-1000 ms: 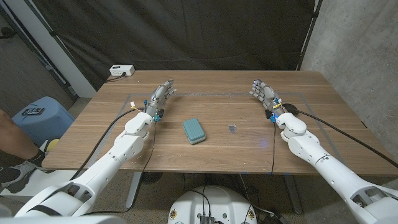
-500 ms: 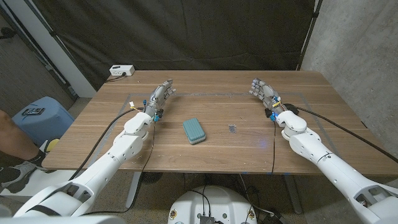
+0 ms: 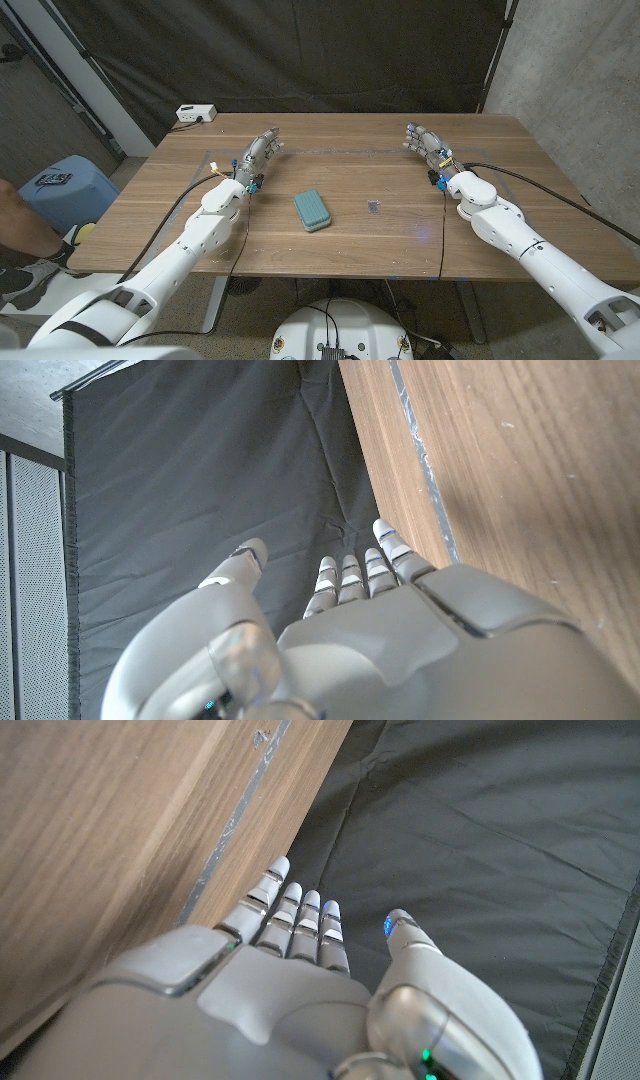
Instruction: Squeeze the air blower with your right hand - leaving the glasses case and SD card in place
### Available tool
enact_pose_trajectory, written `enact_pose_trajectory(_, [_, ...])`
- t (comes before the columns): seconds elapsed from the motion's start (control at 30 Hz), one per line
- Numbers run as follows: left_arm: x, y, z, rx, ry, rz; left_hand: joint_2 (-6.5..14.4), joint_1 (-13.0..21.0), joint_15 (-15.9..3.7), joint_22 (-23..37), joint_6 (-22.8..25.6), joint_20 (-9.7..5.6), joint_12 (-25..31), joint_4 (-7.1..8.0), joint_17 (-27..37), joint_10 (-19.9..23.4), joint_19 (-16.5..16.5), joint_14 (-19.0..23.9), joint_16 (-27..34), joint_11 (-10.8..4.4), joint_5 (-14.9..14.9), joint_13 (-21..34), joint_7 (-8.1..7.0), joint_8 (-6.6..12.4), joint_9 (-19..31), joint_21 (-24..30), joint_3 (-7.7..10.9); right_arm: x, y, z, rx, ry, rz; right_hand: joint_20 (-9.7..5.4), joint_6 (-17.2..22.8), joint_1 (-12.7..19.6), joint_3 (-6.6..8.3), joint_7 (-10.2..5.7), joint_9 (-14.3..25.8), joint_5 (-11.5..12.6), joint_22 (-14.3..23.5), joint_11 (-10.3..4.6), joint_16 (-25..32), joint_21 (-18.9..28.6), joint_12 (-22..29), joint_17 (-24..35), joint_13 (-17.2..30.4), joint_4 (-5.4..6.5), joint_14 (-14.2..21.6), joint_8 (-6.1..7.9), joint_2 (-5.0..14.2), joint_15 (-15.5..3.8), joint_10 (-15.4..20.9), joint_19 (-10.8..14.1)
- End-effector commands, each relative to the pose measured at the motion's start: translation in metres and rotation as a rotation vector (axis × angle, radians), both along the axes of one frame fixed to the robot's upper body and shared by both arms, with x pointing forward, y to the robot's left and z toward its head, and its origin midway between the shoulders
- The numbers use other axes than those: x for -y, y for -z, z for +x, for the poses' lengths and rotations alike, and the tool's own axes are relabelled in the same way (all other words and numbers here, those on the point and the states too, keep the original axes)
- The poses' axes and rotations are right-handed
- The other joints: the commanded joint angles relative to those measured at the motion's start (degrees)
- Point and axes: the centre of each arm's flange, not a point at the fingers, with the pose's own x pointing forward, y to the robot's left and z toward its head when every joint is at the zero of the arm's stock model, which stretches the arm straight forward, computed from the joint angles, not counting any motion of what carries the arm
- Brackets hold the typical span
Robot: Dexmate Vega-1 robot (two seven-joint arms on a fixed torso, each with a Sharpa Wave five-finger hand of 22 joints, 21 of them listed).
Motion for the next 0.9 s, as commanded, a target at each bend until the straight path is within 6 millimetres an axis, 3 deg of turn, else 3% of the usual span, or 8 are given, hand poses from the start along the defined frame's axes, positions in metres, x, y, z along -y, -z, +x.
enact_pose_trajectory(0.03, [0.003, -0.003, 0.006, 0.001, 0.014, 0.003, 0.1, 0.6, 0.52, 0.1, 0.0, 0.01, 0.3, -0.32, 0.2, -0.1, 0.4, 0.0, 0.4, 0.47, 0.6, 0.2, 0.19, 0.21, 0.2, -0.2, 0.18, 0.004, -0.008, -0.013, 0.005, 0.063, -0.061, -0.72, 0.5, 1.0, 0.36, 0.24, 0.3, 0.4, 0.3, 0.14, 0.3, -0.2, 0.4, -0.2, 0.2, -0.71, 0.5, 0.19, -0.18, 0.01, 0.5, 0.4])
enact_pose_trajectory(0.6, [0.004, -0.002, -0.004, 0.013, 0.002, 0.001, 0.0, 0.8, 0.55, 0.1, 0.0, 0.02, 0.3, -0.59, 0.1, -0.1, 0.5, 0.0, 0.4, 0.44, 0.6, 0.2, 0.15, 0.21, 0.2, -0.5, 0.17, 0.013, -0.014, -0.026, -0.005, 0.170, -0.134, -0.20, 0.9, 2.9, 0.74, 0.63, 0.3, 0.6, 0.3, 0.36, 0.2, -0.7, 0.6, -1.1, 0.2, -2.89, 1.0, 0.30, -0.78, 0.40, 1.1, 0.9])
enact_pose_trajectory(0.9, [0.005, -0.001, -0.004, 0.007, 0.000, -0.002, -0.1, 0.9, 0.54, 0.1, 0.0, 0.02, 0.3, -0.71, 0.1, 0.0, 0.6, 0.0, 0.4, 0.39, 0.6, 0.2, 0.16, 0.22, 0.2, -0.6, 0.14, 0.020, -0.028, -0.035, -0.010, 0.280, -0.227, 0.43, 1.7, 3.6, 0.67, 1.23, 0.3, 0.7, 0.4, 1.02, 0.5, -0.8, 1.0, -1.5, 0.3, -3.96, 1.8, 0.55, -1.12, 1.07, 2.3, 1.8])
